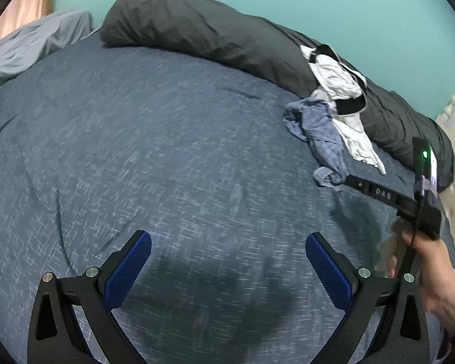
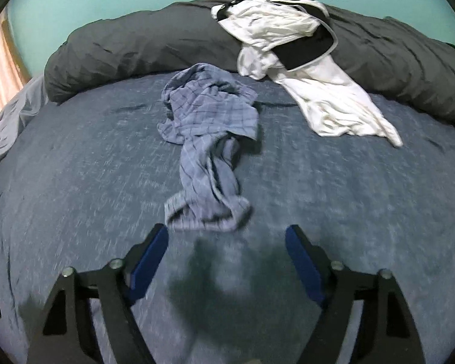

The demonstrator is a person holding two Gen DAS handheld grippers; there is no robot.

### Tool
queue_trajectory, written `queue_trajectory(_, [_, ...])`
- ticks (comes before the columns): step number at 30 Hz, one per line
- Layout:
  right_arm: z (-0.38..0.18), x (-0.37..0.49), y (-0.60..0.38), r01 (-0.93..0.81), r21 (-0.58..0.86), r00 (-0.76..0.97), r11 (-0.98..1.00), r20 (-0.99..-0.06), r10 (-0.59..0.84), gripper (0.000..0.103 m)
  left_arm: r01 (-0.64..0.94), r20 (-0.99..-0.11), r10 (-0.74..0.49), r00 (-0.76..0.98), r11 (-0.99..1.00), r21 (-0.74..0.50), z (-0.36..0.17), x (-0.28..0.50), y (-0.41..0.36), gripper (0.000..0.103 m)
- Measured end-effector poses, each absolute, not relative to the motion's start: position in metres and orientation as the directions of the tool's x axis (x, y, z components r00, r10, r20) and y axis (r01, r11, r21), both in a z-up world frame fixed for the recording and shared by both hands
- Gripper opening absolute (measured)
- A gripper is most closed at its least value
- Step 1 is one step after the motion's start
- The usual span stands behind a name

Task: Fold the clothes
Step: 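Move the right tool toward the blue plaid shorts and close on them, then lift the shorts with the right tool and drag them across the sheet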

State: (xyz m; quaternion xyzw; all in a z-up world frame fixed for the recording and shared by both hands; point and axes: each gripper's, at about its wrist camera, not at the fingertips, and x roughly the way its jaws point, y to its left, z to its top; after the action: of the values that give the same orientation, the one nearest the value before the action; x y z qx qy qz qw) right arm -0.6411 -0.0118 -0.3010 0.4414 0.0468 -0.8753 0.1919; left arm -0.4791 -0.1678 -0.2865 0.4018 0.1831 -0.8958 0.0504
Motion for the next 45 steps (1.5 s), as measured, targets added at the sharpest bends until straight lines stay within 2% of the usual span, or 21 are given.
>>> queue_trajectory(3, [-0.31,-0.655,-0.025,0.366,0.08,-0.528,-0.927,-0.802,-0.278,0.071,0.235,-0.741,0.074,-0.668,-0.923,-0.303,-0.291,-0.478,-0.173,0.103])
queue_trajectory(5, [-0.317,-0.664,-0.031,0.357,0.091,-0.511,-0.93,-0.814,-0.275,0.056,0.226,-0.737,0.081,-0.671,-0.924,-0.308,-0.29,-0.476,-0.175,0.103])
queue_trajectory(6, [-0.319,-0.668,-0.033,0.356,0.1,-0.504,-0.929,-0.817,-0.281,0.041,0.221,-0.734,0.082,-0.674,-0.926,-0.307,-0.289,-0.474,-0.175,0.103])
queue_trajectory(8, [-0.321,-0.672,-0.039,0.368,0.102,-0.498,-0.924,-0.818,-0.288,0.031,0.209,-0.726,0.081,-0.683,-0.931,-0.3,-0.287,-0.468,-0.175,0.103])
queue_trajectory(9, [-0.319,-0.672,-0.041,0.379,0.09,-0.501,-0.921,-0.817,-0.286,0.017,0.205,-0.722,0.08,-0.687,-0.932,-0.299,-0.285,-0.465,-0.176,0.103])
queue_trajectory(11, [-0.312,-0.666,-0.042,0.404,0.074,-0.516,-0.912,-0.804,-0.295,0.014,0.198,-0.714,0.08,-0.696,-0.934,-0.298,-0.283,-0.457,-0.176,0.103])
queue_trajectory(24, [-0.243,-0.539,0.03,0.517,0.223,-0.532,-0.826,-0.672,-0.515,0.012,0.223,-0.688,0.082,-0.721,-0.913,-0.342,-0.267,-0.359,-0.16,0.103])
queue_trajectory(31, [-0.209,-0.45,0.065,0.562,0.239,-0.541,-0.792,-0.618,-0.571,0.012,0.207,-0.661,0.102,-0.743,-0.905,-0.372,-0.26,-0.301,-0.143,0.103])
queue_trajectory(37, [-0.177,-0.359,0.091,0.594,0.212,-0.553,-0.776,-0.594,-0.585,0.012,0.215,-0.64,0.115,-0.76,-0.884,-0.414,-0.24,-0.237,-0.134,0.103])
queue_trajectory(45, [-0.158,-0.232,0.105,0.642,0.247,-0.468,-0.726,-0.624,-0.626,0.012,0.229,-0.634,0.117,-0.765,-0.87,-0.437,-0.215,-0.151,-0.143,0.103])
